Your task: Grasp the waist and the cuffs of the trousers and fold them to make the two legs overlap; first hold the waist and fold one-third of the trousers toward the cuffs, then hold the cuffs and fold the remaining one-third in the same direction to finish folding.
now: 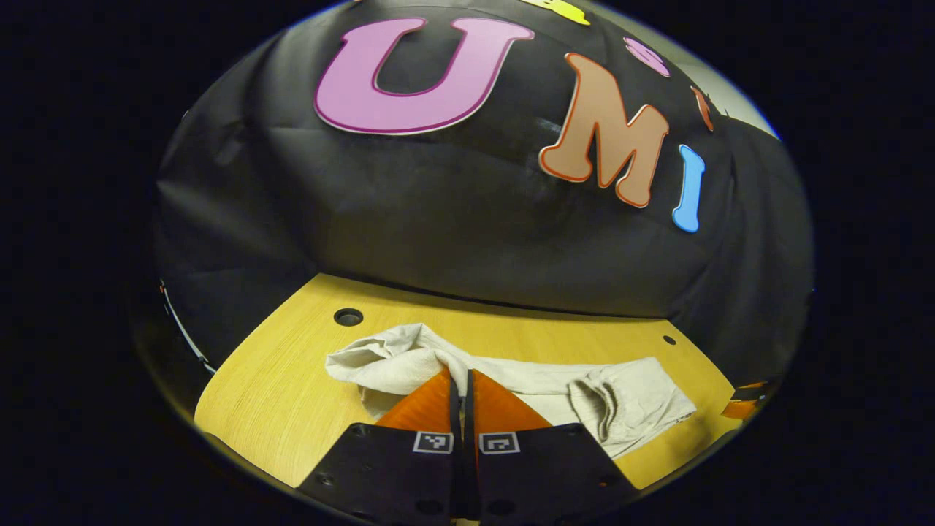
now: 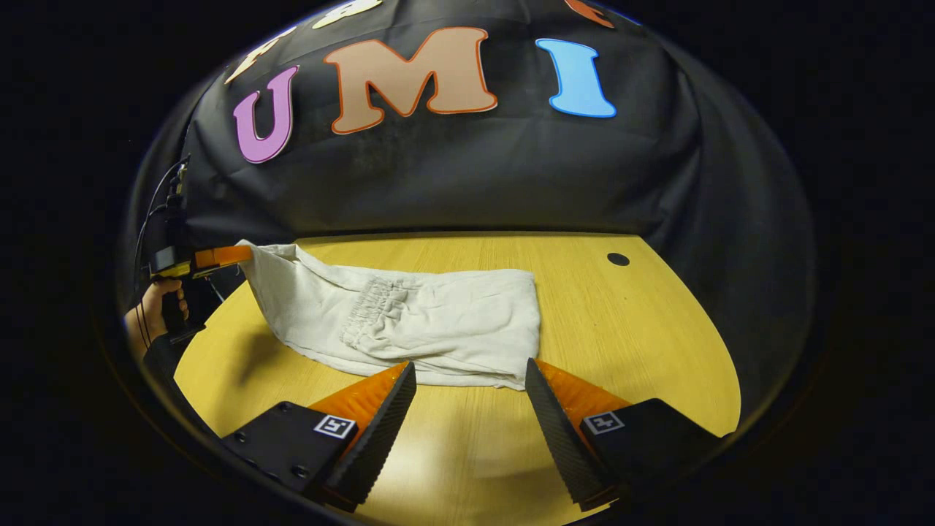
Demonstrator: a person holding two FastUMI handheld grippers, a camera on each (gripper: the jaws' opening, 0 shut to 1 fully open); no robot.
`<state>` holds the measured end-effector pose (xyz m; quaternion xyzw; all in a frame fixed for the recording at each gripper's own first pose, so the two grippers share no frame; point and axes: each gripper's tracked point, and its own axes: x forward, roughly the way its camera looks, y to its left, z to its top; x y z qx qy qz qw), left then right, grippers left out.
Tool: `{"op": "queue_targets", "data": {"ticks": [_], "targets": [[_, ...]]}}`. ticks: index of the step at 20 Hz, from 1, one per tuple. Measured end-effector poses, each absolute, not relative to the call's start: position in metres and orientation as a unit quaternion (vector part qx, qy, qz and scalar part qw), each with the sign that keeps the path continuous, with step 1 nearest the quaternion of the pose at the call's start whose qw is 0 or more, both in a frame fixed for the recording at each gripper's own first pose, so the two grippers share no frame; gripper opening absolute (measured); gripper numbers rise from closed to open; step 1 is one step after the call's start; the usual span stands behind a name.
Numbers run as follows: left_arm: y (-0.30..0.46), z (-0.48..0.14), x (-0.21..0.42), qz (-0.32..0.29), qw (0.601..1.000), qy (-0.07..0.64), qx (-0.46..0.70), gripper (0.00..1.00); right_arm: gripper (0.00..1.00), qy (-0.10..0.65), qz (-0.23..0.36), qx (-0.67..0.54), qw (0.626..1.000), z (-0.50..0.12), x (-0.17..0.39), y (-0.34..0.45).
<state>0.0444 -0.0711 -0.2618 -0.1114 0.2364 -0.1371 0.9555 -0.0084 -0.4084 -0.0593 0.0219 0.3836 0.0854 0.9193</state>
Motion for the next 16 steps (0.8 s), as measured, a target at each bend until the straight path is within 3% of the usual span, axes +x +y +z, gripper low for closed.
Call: {"op": "queue_targets", "data": {"ticks": [10, 11, 12, 15, 16], "targets": [[-0.191, -0.192, 0.051, -0.225, 0.951, 0.195, -0.083, 0.0, 0.94, 0.375, 0.05, 0.05, 0.925, -0.05, -0.025, -0.472], [-0.206, -0.187, 0.05, -0.236, 0.949, 0.193, -0.081, 0.0, 0.98, 0.373, 0.047, 0.051, 0.925, -0.05, -0.027, -0.477], [-0.221, -0.184, 0.049, -0.248, 0.946, 0.192, -0.081, 0.0, 0.94, 0.373, 0.045, 0.052, 0.925, -0.05, -0.03, -0.484], [-0.266, -0.177, 0.044, -0.275, 0.939, 0.189, -0.084, 0.0, 0.98, 0.38, 0.038, 0.052, 0.923, -0.053, -0.041, -0.502], [-0.282, -0.177, 0.042, -0.285, 0.935, 0.192, -0.087, 0.0, 0.94, 0.381, 0.035, 0.051, 0.923, -0.053, -0.044, -0.509]]}}
